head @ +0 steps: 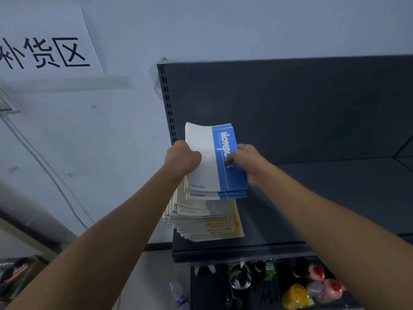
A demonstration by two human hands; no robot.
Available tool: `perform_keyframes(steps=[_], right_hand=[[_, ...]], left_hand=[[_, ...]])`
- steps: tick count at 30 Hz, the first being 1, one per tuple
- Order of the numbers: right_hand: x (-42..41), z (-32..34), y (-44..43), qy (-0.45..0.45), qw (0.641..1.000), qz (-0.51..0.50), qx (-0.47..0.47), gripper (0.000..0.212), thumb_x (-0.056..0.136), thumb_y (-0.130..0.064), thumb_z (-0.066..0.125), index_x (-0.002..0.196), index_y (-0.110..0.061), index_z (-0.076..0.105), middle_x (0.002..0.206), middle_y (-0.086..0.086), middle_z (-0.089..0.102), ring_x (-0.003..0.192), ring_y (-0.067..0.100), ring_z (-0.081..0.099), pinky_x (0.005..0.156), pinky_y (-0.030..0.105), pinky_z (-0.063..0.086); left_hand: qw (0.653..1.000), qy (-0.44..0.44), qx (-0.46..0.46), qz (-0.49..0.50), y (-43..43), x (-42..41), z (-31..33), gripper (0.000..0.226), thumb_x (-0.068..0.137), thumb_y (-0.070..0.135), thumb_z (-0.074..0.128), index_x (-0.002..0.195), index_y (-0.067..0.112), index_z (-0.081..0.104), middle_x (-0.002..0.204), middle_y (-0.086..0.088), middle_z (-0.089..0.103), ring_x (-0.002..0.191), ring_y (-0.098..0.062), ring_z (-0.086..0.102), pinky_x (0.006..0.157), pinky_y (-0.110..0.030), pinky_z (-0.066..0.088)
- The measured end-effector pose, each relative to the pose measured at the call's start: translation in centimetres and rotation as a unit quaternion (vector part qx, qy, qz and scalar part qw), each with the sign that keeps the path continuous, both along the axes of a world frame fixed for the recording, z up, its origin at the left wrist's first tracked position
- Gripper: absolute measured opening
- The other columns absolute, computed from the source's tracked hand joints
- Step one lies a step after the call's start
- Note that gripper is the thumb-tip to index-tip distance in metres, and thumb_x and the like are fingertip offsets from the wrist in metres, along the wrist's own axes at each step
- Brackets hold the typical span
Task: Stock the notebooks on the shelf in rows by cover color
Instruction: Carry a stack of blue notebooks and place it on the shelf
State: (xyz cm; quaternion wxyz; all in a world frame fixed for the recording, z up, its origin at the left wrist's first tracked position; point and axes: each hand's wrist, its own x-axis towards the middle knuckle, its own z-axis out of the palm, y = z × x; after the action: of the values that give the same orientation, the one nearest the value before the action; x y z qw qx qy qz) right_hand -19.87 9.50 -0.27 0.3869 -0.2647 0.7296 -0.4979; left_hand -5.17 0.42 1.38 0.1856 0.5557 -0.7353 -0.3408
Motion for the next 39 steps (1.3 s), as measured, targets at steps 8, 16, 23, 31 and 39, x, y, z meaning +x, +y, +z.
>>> perform_keyframes(steps=[8, 16, 23, 31, 39], right_hand=[[-0.2, -1.8, 5.3, 0.154, 0.982, -0.079, 0.081, 0.013, 0.087, -0.02, 0.058, 0.079, -0.011, 0.063, 0.081, 0.009, 0.075, 0.082, 0.028, 0.074, 0.078, 0.04, 0.062], [-3.6, -1.7, 12.9, 0.294, 0.925, -0.164, 0.178, 0.028, 0.097, -0.023, 0.052, 0.071, -0.014, 0.047, 0.079, 0.004, 0.063, 0.069, 0.023, 0.062, 0.06, 0.033, 0.049], [-8.5, -1.0, 20.1, 0.387, 0.86, -0.224, 0.246, 0.024, 0.101, -0.033, 0.047, 0.088, -0.013, 0.05, 0.098, 0.005, 0.061, 0.089, 0.03, 0.064, 0.068, 0.035, 0.047], [-18.3, -2.8, 30.7, 0.363, 0.86, -0.259, 0.249, 0.022, 0.099, -0.032, 0.048, 0.093, -0.011, 0.049, 0.102, 0.008, 0.061, 0.086, 0.03, 0.058, 0.068, 0.035, 0.042], [-28.3, -4.4, 40.5, 0.338, 0.864, -0.282, 0.247, 0.021, 0.096, -0.028, 0.044, 0.084, -0.012, 0.045, 0.093, 0.008, 0.061, 0.079, 0.03, 0.057, 0.062, 0.033, 0.038]], left_hand=[[0.984, -0.089, -0.066, -0.143, 5.3, -2.0, -0.6, 0.014, 0.098, 0.02, 0.053, 0.096, 0.01, 0.043, 0.089, -0.001, 0.048, 0.083, -0.017, 0.048, 0.072, -0.03, 0.04], [0.964, -0.103, -0.098, -0.227, 10.6, -7.9, -1.7, 0.031, 0.09, 0.029, 0.056, 0.113, 0.007, 0.053, 0.113, -0.011, 0.06, 0.1, -0.032, 0.061, 0.083, -0.038, 0.053], [0.936, -0.132, -0.162, -0.283, 17.6, -15.3, -0.4, 0.046, 0.096, 0.03, 0.054, 0.133, 0.006, 0.043, 0.13, -0.012, 0.05, 0.114, -0.032, 0.057, 0.075, -0.035, 0.042], [0.916, -0.146, -0.159, -0.338, 27.4, -26.3, -1.7, 0.046, 0.097, 0.027, 0.052, 0.134, 0.005, 0.036, 0.129, -0.012, 0.05, 0.111, -0.031, 0.055, 0.076, -0.037, 0.04], [0.905, -0.152, -0.177, -0.357, 36.4, -37.3, -3.4, 0.036, 0.095, 0.032, 0.052, 0.123, 0.012, 0.04, 0.117, -0.009, 0.055, 0.1, -0.03, 0.06, 0.08, -0.041, 0.054]])
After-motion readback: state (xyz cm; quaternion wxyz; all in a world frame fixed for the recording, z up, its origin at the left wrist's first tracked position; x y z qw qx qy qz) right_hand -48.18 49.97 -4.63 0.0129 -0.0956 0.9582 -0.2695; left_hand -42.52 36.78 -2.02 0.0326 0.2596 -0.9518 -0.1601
